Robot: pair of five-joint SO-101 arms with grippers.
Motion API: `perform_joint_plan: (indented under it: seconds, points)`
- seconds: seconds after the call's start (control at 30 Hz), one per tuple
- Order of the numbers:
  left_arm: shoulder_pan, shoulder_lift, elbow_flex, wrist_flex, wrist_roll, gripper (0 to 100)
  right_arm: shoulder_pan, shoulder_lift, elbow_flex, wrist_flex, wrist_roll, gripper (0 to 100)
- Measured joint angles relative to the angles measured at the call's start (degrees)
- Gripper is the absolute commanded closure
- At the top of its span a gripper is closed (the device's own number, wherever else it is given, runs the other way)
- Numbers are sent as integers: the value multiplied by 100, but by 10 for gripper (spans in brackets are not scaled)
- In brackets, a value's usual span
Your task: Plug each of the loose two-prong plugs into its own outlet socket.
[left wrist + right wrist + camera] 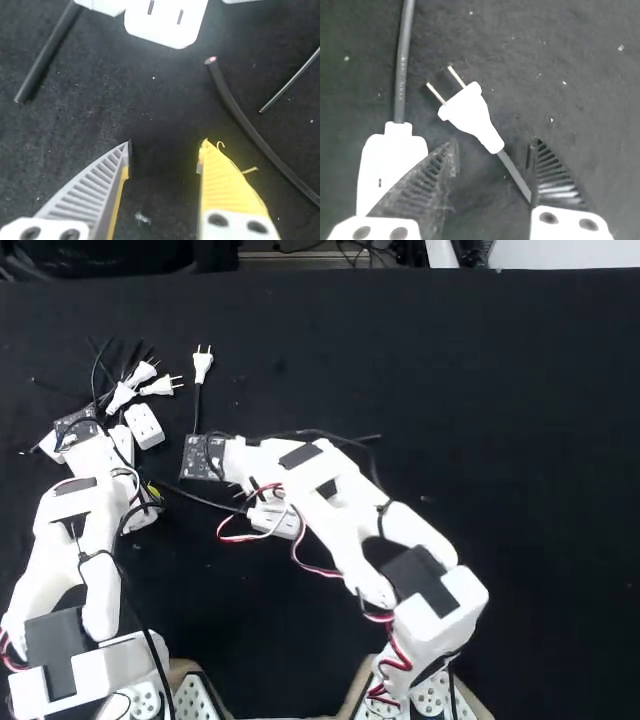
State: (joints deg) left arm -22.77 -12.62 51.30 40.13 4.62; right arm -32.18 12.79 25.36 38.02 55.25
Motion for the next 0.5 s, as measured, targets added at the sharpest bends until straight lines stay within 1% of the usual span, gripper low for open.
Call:
perform_joint_plan:
  seconds: [0.13, 0.23, 0.3, 0.4, 0.47, 0.5]
  points:
    - [0, 0, 0, 0, 0, 780, 0, 176, -70, -9, 308, 773]
    - [0, 0, 0, 0, 0, 780, 0, 264, -70, -167, 404, 783]
    - [0, 0, 0, 0, 0, 780, 0, 299, -70, -281, 404, 836]
    - [0, 0, 0, 0, 0, 780, 0, 299, -70, -325, 404, 988]
    - [0, 0, 0, 0, 0, 780, 0, 308, -70, -325, 404, 972]
    - [0, 0, 0, 0, 0, 780, 0, 308, -70, -334, 404, 988]
